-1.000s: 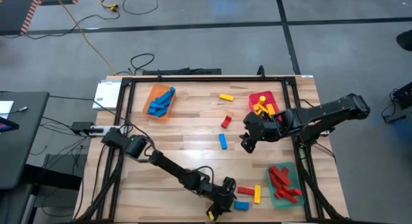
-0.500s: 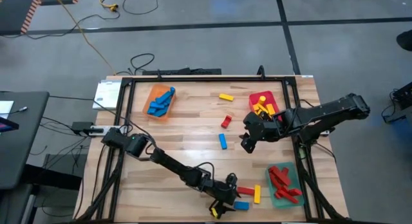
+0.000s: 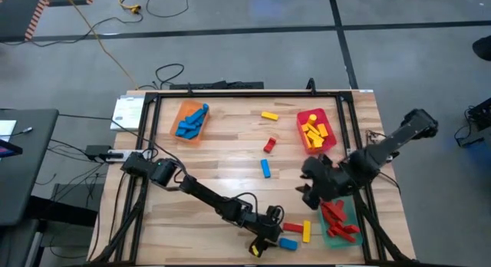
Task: Sort blocks
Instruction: Put the blue rectangle block into the orange bin
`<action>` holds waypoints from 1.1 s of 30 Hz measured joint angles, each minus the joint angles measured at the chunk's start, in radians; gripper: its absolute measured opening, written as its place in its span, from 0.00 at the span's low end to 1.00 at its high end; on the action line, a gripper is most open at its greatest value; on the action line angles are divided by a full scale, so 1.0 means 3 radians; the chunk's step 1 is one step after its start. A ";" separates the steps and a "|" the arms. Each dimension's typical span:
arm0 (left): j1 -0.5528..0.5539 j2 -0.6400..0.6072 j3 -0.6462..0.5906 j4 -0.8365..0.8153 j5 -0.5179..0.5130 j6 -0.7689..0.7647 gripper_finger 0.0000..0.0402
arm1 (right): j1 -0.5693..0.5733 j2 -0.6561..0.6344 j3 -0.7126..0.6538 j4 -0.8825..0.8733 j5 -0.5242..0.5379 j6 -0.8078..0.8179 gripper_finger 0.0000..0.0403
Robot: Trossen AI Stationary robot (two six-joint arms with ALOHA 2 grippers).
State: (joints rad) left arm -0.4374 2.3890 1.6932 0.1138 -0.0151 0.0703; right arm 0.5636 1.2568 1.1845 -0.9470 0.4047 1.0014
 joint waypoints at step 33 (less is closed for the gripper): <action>0.0292 -0.0582 -0.0506 -0.1277 0.0064 0.0152 0.61 | 0.1168 0.2389 0.0868 0.0751 -0.0231 0.0814 0.61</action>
State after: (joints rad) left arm -0.3496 2.2145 1.5414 -0.2694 0.0042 0.1158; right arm 0.9141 1.9735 1.4449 -0.7216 0.3355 1.2455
